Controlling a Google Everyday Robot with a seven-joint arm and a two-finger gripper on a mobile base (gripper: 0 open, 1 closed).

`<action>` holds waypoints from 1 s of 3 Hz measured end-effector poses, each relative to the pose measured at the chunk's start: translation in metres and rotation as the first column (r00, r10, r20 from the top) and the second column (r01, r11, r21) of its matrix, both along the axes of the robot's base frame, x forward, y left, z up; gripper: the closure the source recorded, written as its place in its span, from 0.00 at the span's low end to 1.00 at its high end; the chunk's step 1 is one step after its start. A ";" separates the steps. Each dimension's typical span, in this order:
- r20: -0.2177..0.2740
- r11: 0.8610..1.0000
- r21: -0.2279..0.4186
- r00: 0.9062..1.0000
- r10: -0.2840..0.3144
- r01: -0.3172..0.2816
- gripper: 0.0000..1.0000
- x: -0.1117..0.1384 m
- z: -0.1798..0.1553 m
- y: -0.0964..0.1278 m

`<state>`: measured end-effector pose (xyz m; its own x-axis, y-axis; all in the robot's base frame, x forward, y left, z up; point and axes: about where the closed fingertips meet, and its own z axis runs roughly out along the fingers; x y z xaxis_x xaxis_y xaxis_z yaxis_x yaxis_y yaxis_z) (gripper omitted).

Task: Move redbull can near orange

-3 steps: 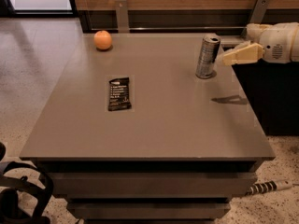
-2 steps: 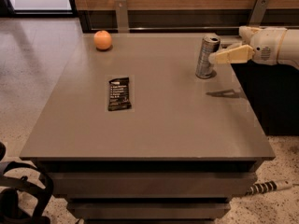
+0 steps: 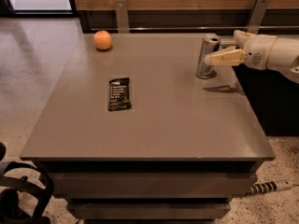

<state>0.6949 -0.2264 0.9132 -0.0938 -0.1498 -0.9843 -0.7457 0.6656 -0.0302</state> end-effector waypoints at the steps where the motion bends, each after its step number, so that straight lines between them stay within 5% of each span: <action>1: 0.051 0.999 0.053 0.999 -0.001 -0.002 0.00 0.011 -0.012 -0.001; 3: 0.066 0.997 0.072 0.997 0.035 -0.040 0.00 0.005 -0.026 0.010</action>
Offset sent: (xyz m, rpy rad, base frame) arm 0.0190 -0.0044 -0.0213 0.1079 -0.1068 0.0073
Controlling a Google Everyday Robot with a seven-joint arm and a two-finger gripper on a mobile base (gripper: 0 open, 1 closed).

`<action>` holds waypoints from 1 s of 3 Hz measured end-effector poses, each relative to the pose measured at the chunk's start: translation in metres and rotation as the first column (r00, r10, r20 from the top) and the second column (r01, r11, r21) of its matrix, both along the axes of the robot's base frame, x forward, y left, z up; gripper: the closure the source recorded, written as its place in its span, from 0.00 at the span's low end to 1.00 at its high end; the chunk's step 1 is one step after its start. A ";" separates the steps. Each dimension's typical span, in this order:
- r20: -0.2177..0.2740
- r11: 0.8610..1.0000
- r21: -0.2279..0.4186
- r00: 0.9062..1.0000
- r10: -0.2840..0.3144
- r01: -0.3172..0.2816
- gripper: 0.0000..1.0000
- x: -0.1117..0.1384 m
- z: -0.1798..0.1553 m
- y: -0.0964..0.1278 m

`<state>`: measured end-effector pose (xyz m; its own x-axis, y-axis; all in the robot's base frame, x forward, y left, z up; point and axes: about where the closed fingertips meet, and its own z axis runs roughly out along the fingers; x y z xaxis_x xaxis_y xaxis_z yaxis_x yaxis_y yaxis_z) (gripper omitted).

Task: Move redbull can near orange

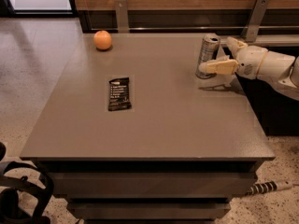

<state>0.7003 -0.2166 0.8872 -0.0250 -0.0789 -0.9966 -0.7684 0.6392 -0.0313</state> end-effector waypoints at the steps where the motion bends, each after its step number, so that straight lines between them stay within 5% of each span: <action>1: -0.005 1.000 0.001 1.000 0.016 -0.016 0.00 -0.003 -0.004 0.006; 3: -0.005 1.000 0.003 1.000 0.025 -0.025 0.38 -0.002 -0.004 0.013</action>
Offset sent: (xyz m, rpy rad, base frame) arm -0.0026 0.0064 -0.0040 0.0014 0.0052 0.0156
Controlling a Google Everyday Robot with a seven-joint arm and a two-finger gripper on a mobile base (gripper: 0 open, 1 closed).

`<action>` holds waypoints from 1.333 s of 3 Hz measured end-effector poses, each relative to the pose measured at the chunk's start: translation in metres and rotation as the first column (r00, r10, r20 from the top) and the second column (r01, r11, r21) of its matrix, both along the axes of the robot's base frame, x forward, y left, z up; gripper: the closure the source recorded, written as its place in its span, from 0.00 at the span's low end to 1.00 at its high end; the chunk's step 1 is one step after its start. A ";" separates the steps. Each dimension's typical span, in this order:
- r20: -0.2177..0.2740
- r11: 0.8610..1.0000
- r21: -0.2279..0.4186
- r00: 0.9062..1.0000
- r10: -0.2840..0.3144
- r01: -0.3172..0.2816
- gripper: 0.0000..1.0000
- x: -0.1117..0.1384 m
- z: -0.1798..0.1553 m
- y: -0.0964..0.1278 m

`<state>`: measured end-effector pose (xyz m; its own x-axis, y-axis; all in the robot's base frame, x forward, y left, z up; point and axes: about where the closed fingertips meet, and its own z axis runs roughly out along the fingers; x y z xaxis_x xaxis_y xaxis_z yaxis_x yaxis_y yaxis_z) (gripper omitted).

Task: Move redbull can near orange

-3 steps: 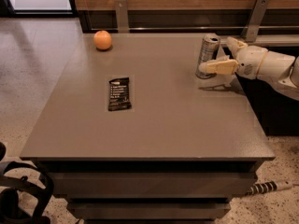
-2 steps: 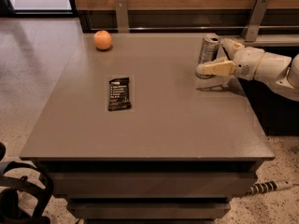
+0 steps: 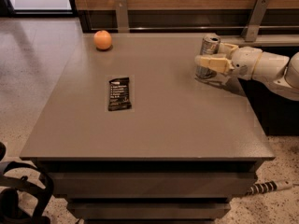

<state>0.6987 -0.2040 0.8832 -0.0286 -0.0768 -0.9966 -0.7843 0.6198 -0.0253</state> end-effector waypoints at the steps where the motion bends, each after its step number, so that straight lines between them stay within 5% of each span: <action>1: 0.000 1.000 0.001 1.000 0.004 -0.004 0.61 0.000 0.000 0.003; 3: 0.000 1.000 0.002 1.000 0.014 -0.014 1.00 0.001 0.000 0.009; 4: 0.000 1.000 0.002 1.000 0.014 -0.014 1.00 0.001 0.000 0.009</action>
Offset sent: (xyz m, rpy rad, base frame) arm 0.0004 0.0025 0.0000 0.0005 0.0001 0.0038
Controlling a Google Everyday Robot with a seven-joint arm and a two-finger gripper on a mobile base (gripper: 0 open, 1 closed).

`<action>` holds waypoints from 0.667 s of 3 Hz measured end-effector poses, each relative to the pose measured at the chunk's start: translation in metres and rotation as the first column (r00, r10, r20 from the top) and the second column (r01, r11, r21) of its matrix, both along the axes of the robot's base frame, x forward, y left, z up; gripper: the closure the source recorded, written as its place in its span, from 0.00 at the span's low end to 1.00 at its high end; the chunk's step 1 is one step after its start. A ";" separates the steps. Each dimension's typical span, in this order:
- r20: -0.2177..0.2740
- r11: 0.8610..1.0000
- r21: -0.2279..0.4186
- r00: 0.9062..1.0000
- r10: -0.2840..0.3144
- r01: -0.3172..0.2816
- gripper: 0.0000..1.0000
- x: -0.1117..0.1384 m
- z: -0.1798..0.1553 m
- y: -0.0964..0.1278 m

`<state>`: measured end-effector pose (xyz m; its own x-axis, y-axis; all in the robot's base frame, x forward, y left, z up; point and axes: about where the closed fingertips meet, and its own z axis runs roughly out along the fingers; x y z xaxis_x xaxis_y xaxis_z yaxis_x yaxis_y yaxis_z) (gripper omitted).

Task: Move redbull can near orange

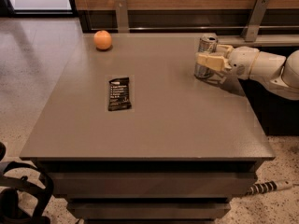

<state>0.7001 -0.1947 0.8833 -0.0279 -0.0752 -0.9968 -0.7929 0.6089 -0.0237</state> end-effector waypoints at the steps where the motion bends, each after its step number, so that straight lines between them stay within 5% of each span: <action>1: 0.025 0.998 -0.041 0.999 0.041 -0.040 1.00 0.018 0.053 0.031; 2: 0.035 0.995 -0.072 0.997 0.075 -0.072 1.00 0.031 0.088 0.059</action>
Offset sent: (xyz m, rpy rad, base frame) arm 0.0467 0.0855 0.1314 -0.1099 -0.0529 0.1051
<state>0.7311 -0.1361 0.9709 0.0175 -0.1462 -0.9891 -0.8333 0.5445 -0.0953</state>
